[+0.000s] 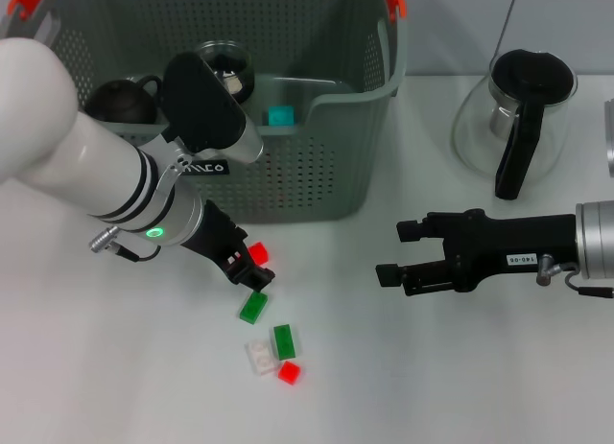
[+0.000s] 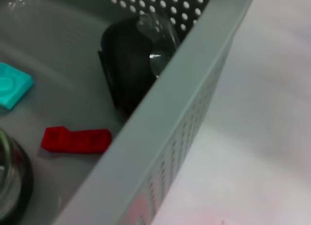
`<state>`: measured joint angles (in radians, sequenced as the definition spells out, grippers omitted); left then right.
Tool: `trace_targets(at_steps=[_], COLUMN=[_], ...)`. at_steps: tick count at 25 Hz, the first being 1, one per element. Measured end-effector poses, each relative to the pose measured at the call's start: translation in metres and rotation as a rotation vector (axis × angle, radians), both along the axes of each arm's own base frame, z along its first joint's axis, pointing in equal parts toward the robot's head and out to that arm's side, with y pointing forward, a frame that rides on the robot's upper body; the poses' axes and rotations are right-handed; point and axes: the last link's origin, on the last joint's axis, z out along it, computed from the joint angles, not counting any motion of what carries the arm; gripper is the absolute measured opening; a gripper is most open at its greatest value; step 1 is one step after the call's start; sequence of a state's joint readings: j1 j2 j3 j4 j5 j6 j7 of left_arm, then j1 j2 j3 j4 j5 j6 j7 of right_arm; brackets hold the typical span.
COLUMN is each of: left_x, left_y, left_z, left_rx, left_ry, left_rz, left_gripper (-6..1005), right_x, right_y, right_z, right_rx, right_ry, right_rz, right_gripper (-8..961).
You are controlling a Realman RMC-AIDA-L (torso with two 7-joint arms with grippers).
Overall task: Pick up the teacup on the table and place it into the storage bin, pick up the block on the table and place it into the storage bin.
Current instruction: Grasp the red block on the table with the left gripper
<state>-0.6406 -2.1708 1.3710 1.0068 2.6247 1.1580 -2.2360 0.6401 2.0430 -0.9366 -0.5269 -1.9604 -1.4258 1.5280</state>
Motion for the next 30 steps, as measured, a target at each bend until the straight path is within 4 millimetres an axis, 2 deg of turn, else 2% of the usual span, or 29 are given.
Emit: trace_targets(at_steps=[14, 19, 30], left_x=[0.0003, -0.0004, 0.0005], left_y=[0.0034, 0.0028, 0.0020], left_z=[-0.0035, -0.0048, -0.0080], left_rx=[0.016, 0.010, -0.002], left_ry=[0.010, 0.013, 0.015], left_rz=[0.004, 0.006, 0.008], left_gripper=[693, 548, 351], right_x=[0.0014, 0.0017, 0.0019], right_y=[-0.0008, -0.0011, -0.0008], right_z=[0.0001, 0.0003, 0.0008], right_rx=[0.003, 0.004, 0.005], right_ry=[-0.001, 0.000, -0.001], right_rz=[0.000, 0.001, 0.002], right_gripper=[916, 916, 917])
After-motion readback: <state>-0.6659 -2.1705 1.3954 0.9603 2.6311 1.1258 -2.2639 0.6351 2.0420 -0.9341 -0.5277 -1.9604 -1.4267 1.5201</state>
